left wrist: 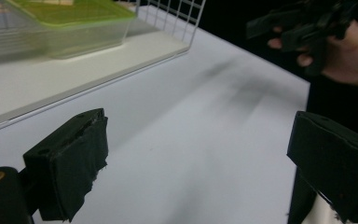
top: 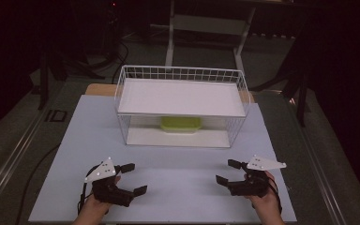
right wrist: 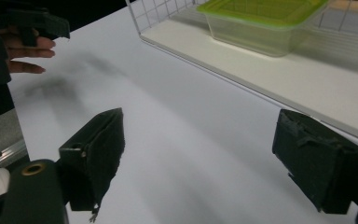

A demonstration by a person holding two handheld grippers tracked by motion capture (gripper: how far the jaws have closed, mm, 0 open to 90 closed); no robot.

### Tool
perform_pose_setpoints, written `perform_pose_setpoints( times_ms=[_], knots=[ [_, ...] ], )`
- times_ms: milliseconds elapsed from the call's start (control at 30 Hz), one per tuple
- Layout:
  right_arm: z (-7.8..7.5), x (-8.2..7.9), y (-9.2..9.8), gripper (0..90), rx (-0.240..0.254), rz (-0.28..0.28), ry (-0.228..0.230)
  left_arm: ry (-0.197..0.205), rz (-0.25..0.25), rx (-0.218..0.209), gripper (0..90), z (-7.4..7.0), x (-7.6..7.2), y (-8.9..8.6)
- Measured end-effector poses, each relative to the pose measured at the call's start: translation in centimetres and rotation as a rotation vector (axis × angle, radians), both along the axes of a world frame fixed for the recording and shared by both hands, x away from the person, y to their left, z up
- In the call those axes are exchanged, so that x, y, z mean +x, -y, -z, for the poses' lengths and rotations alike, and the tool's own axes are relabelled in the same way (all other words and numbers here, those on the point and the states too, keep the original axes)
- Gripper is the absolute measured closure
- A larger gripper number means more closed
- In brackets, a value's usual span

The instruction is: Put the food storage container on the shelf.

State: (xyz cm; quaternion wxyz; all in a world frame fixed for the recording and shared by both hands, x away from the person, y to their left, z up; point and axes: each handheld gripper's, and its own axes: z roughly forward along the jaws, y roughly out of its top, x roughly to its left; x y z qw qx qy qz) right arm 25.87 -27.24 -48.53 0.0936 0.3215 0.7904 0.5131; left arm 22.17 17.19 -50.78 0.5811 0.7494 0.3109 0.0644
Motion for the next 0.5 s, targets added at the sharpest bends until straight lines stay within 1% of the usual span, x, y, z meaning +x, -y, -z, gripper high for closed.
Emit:
perform_pose_setpoints(
  times_ms=[33,133,267,333,367,400,433,500],
  knots=[
    [0.0,0.0,0.1,14.8,-0.002,-0.003,0.009,0.002,0.004,-0.005,5.7,0.0,0.0,0.1],
    [0.3,0.1,0.6,14.9,0.006,-0.009,0.027,0.013,0.008,0.001,5.7,0.1,0.0,0.3],
    [1.1,0.4,0.9,15.2,-0.016,-0.018,0.022,0.022,0.011,0.012,5.7,0.3,0.1,0.5],
    [1.5,0.5,1.0,15.2,-0.028,-0.022,0.011,0.024,0.003,0.015,5.7,0.5,0.1,0.5],
    [1.8,0.6,1.0,15.2,-0.028,-0.030,0.014,0.026,0.001,0.018,5.7,0.5,0.1,0.4],
    [1.9,0.6,1.0,15.2,-0.038,-0.028,0.021,0.026,-0.002,0.022,5.7,0.6,0.1,0.4],
    [2.1,0.6,1.0,15.2,-0.049,-0.024,0.020,0.030,-0.006,0.032,5.8,0.6,0.1,0.4],
    [2.4,0.6,1.0,15.2,-0.060,-0.024,0.011,0.034,-0.011,0.034,5.7,0.7,0.1,0.3]
  ],
)
